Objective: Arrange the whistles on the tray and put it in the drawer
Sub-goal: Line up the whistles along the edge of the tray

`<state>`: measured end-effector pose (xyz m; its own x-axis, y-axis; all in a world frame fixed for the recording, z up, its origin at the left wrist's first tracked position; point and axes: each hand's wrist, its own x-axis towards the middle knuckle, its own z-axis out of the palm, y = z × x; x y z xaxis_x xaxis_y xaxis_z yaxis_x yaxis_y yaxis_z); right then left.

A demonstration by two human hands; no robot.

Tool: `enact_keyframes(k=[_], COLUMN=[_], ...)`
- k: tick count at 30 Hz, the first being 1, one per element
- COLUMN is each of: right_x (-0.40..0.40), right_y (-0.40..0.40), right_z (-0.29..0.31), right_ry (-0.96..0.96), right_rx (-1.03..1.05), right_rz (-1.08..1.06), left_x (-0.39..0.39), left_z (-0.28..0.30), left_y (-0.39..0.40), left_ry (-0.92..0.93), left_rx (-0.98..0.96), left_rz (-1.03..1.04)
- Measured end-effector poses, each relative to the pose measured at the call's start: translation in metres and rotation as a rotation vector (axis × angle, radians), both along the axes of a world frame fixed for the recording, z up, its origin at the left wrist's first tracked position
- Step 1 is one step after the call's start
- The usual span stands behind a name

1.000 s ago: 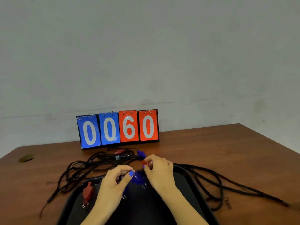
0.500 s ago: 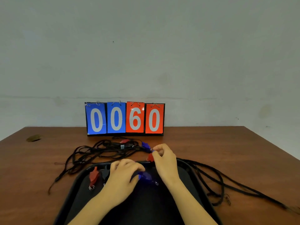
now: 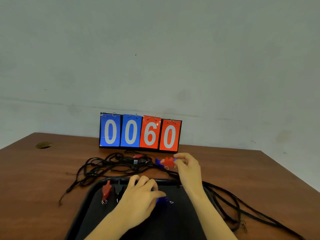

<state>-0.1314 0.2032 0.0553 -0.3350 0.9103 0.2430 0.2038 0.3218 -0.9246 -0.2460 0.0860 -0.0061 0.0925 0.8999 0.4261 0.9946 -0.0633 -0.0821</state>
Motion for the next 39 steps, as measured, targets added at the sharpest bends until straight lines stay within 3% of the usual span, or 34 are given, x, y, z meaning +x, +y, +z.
enact_keyframes(k=[7,15,21,30,34,39], right_x=[0.028,0.055,0.052,0.050,0.050,0.049], right_y=[0.006,-0.003,-0.008,-0.012,-0.017,-0.016], right_z=[-0.006,-0.044,-0.048,-0.045,-0.047,-0.049], right_ry=[-0.401,-0.478,-0.611,-0.575,-0.557,-0.531], right_rx=[0.071,0.097,0.168,0.177,0.207,0.290], right_rz=[0.046,0.102,0.172,0.265,0.292,0.287], left_x=[0.001,-0.005,-0.007,-0.011,-0.008,-0.010], left_z=[-0.001,0.001,0.010,0.000,-0.004,-0.009], left_y=[0.000,-0.001,-0.002,-0.002,-0.001,0.002], left_ry=[0.023,-0.043,-0.195,-0.227,-0.052,0.017], left_rx=[-0.030,0.067,0.071,0.074,0.086,0.164], left_rz=[0.020,0.084,0.170,0.108,0.079,0.090])
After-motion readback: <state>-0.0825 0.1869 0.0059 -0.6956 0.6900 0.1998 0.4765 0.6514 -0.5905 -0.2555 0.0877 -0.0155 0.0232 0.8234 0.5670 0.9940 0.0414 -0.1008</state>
